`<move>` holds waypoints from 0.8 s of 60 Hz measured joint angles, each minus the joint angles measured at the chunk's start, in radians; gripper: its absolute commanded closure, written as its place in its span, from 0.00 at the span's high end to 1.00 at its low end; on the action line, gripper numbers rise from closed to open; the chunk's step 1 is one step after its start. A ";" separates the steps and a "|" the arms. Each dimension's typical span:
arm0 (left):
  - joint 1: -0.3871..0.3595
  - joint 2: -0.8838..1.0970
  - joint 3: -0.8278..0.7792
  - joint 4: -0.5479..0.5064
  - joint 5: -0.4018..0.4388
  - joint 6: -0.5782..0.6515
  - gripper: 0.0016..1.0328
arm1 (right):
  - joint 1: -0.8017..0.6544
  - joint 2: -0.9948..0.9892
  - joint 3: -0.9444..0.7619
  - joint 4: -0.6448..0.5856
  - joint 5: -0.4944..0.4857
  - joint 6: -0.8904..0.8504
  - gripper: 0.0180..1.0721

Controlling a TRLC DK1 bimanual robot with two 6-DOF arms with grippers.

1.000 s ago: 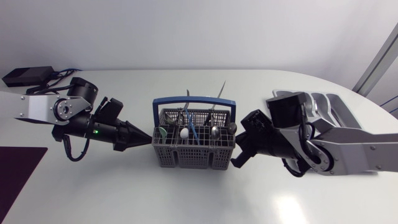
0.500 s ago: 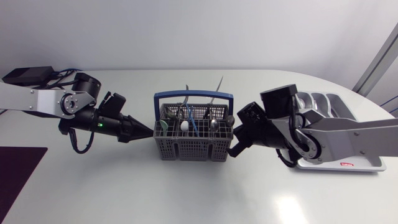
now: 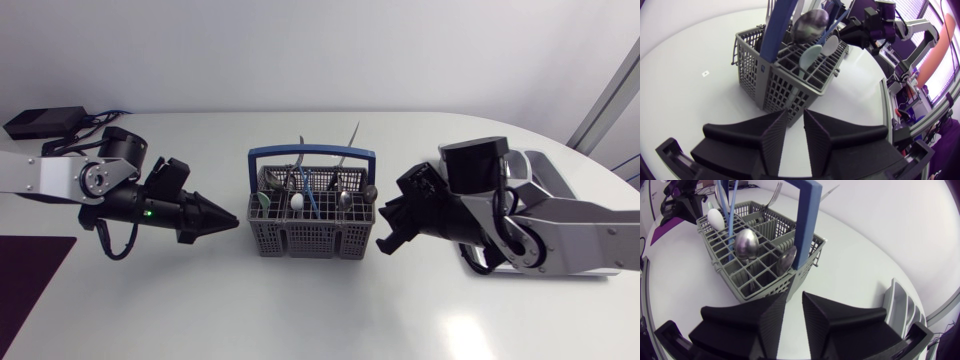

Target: Sort the cutlery from the basket into the organizer compartments.

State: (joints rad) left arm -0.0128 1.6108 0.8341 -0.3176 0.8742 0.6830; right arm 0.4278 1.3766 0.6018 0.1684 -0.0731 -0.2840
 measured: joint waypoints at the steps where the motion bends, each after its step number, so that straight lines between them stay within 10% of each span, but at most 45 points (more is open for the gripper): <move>1: 0.000 -0.011 -0.009 0.005 -0.006 0.005 0.45 | -0.001 -0.010 -0.004 -0.003 0.001 -0.002 0.56; 7: 0.000 -0.108 -0.064 0.032 -0.049 0.030 0.63 | -0.004 -0.088 -0.040 -0.026 0.024 -0.021 0.74; 18: -0.018 -0.266 -0.084 0.113 -0.161 0.036 0.67 | 0.001 -0.211 -0.082 -0.079 0.027 -0.068 0.92; 48: -0.263 -0.444 -0.097 0.128 -0.426 0.326 0.83 | 0.101 -0.358 -0.131 -0.193 0.045 -0.140 0.91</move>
State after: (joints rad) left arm -0.2756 1.1667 0.7376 -0.1898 0.4477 1.0088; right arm 0.5285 1.0183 0.4709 -0.0246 -0.0280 -0.4236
